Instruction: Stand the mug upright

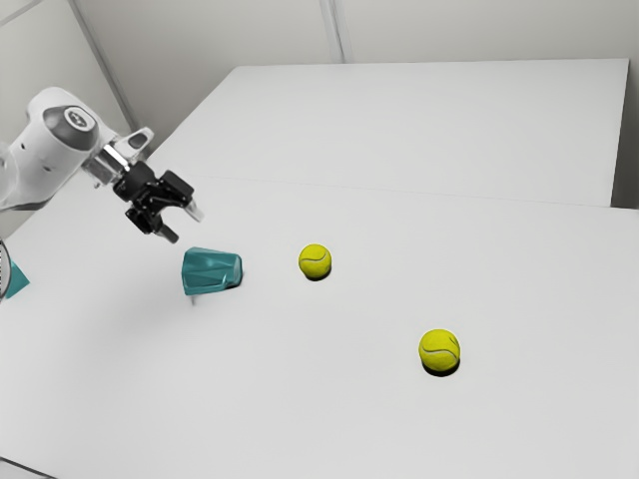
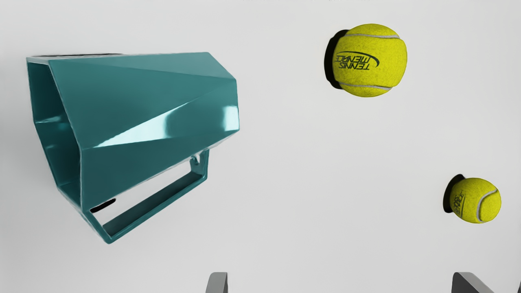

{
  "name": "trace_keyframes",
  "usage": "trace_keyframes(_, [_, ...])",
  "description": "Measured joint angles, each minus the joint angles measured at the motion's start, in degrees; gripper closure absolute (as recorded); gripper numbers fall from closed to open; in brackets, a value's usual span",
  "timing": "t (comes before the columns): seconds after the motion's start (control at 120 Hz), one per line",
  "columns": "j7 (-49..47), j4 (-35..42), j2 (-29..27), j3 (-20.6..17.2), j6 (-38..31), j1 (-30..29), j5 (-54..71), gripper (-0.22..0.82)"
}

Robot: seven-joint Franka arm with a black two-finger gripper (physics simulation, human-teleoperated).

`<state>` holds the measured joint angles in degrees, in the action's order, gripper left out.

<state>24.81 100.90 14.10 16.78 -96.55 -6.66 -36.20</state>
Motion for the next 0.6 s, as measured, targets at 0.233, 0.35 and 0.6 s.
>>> trace_keyframes(0.233, [3.00, -1.02, 3.85, -0.13, -0.89, -5.09, -4.28, 0.00])
trace_keyframes(0.35, [5.17, -3.37, 7.63, -0.59, -0.96, -6.93, -7.12, 0.00])
trace_keyframes(0.6, [9.94, -4.06, 12.43, -0.98, -1.08, -9.00, -11.45, 0.00])
